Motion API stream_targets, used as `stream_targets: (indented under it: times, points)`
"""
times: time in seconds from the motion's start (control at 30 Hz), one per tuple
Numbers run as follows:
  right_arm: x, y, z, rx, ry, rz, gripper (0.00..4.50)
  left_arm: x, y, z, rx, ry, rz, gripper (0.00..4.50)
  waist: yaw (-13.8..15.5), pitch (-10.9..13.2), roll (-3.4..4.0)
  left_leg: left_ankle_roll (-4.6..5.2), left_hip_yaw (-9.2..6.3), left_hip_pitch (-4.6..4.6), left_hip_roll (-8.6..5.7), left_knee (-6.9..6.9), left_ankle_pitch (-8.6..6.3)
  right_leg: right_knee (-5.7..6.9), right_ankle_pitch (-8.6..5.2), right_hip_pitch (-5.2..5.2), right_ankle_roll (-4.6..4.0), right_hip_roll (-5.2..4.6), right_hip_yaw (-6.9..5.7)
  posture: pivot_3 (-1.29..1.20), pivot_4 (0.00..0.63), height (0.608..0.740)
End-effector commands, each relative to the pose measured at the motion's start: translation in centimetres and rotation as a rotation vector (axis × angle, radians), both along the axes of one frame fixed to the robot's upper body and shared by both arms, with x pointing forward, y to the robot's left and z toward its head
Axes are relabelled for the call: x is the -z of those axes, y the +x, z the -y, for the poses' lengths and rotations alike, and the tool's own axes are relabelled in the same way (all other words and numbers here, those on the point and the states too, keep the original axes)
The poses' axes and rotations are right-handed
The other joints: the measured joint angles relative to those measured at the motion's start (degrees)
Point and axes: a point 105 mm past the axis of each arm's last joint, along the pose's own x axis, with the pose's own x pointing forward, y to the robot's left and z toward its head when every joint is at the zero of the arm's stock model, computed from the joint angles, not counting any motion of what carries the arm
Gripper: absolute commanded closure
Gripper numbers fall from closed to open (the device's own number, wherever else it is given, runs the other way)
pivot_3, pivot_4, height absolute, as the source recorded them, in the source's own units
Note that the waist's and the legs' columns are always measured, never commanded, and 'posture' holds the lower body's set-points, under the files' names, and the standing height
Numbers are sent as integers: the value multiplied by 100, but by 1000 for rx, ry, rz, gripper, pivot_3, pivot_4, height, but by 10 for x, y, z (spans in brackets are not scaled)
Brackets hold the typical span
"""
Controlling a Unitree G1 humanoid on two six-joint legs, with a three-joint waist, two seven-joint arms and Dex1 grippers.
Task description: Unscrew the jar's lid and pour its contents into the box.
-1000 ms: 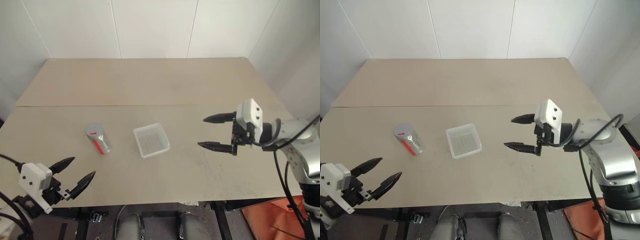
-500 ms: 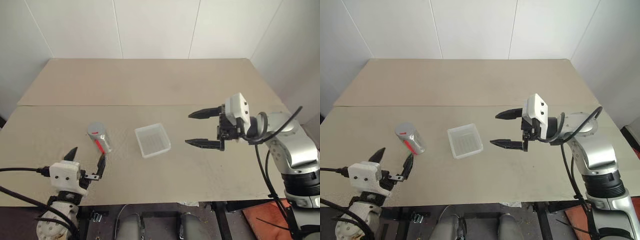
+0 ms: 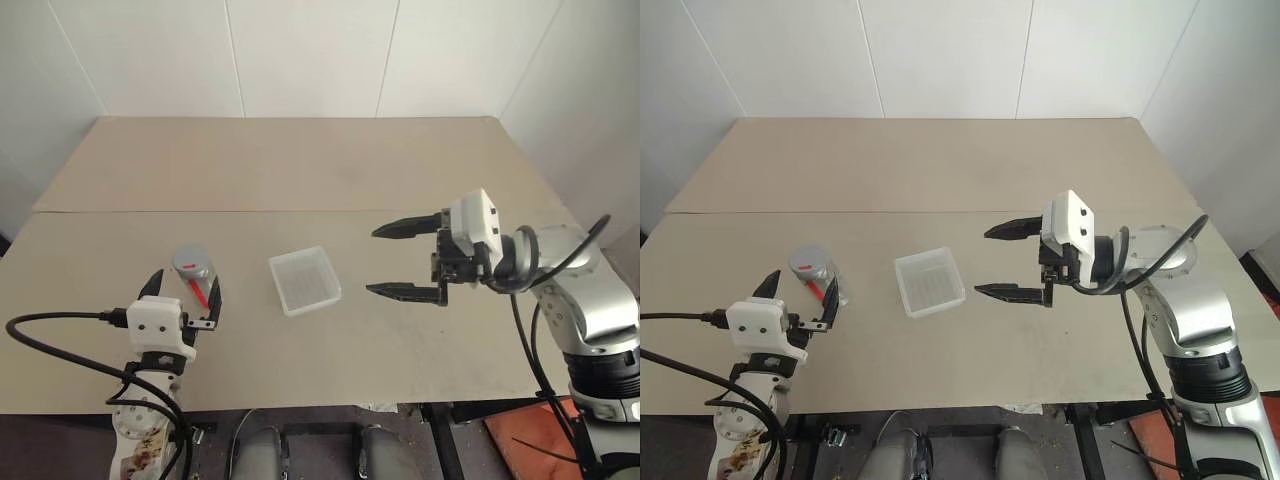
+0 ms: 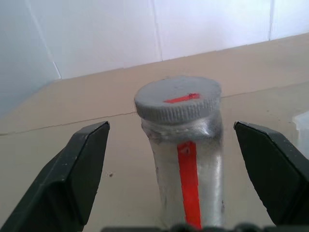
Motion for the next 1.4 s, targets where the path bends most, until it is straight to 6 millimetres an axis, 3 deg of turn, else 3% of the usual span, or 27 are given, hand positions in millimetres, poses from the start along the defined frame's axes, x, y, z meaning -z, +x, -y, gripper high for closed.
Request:
stream_targets:
  times: [0.03,0.33,0.43,0.63,0.73,0.87,1.0,1.13,1.4]
  points:
    - [-17,-6,1,-10,22,88,0,-5,6,4,-3,11,30,12,1,0,0,0,-1,0,0,0,0,0,0,0,0,0,-1,0,150,740]
    - [-18,-6,1,-9,25,107,0,-2,28,10,-23,22,32,12,6,0,0,0,-6,1,-2,0,0,-1,1,4,1,-1,-6,0,150,740]
    - [-19,-6,1,-7,30,113,0,-1,33,12,-18,6,20,630,10,0,0,0,-7,0,-2,0,0,-1,1,4,1,-1,-7,0,150,740]
    - [-25,-3,0,12,64,133,0,-5,44,17,-1,-14,22,2464,18,0,0,0,-9,0,-2,0,0,-1,1,5,2,-1,-8,0,150,740]
    - [-28,-1,-3,28,87,143,0,-19,50,20,44,-21,51,2466,21,0,0,0,-10,-1,-2,0,0,0,1,5,2,0,-9,0,150,740]
    - [-36,2,-20,18,156,150,0,-49,54,37,288,-10,69,2466,-9,0,0,-1,-12,0,0,0,1,1,2,4,2,1,-11,0,150,740]
    - [-49,13,-55,10,259,116,0,-74,53,57,664,10,26,2466,-77,0,1,-8,-12,0,1,-1,5,16,1,-3,2,4,-11,0,150,740]
    - [-54,23,-83,-21,270,87,0,-85,49,66,1071,52,-113,2466,-81,1,2,-14,-4,-6,0,-1,9,22,1,-11,1,6,-17,0,150,740]
    - [-64,31,-111,-52,283,-28,0,-104,61,83,1390,152,-181,2466,-42,2,3,-12,35,-32,-1,-2,9,20,1,-18,4,6,-26,0,150,740]
